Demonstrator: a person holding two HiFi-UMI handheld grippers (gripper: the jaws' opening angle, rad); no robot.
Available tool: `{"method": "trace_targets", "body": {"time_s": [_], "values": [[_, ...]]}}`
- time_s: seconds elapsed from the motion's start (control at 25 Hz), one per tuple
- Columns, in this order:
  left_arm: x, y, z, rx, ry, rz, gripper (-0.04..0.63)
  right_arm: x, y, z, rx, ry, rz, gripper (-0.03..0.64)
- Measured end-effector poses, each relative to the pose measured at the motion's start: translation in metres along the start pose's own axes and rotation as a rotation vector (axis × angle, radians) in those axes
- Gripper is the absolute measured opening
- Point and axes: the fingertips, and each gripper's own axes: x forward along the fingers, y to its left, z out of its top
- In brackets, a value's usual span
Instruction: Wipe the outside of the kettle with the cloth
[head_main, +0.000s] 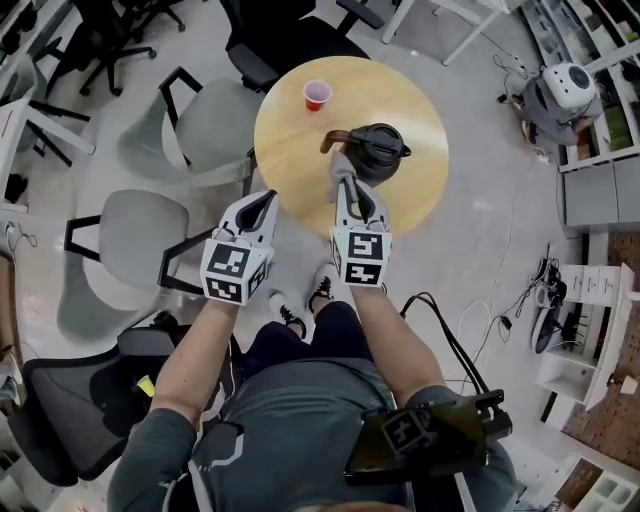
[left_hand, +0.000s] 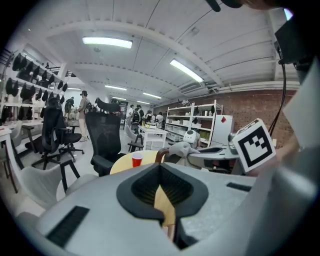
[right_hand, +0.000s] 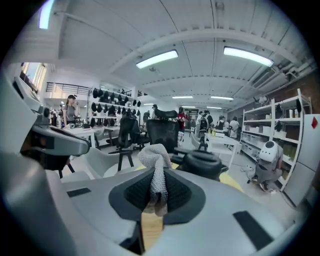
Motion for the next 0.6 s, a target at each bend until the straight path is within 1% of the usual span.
{"method": "trace_targets", "body": {"time_s": [0.08, 0.16, 0.28, 0.36, 0.6], "values": [[-0.021, -0.01, 0.013, -0.018, -0.007, -0.015, 0.008, -0.034, 0.007, 0.019, -0.012, -0.018, 0.036, 0.052], [-0.03, -0.026, 0.032, -0.02, -0.03, -0.044, 0.008, -0.064, -0.001, 0.036, -0.005, -0.037, 0.052, 0.052], [-0.029, -0.048, 0.071, 0.025, -0.085, -0.1, 0.008, -0.092, -0.025, 0.065, 0.024, -0.08, 0.035, 0.052], [-0.033, -0.061, 0.089, 0.048, -0.104, -0.126, 0.008, -0.11, -0.032, 0.082, 0.027, -0.106, 0.035, 0.052], [-0.041, -0.097, 0.127, 0.086, -0.143, -0.157, 0.008, -0.159, -0.058, 0.123, 0.02, -0.199, 0.054, 0.052]]}}
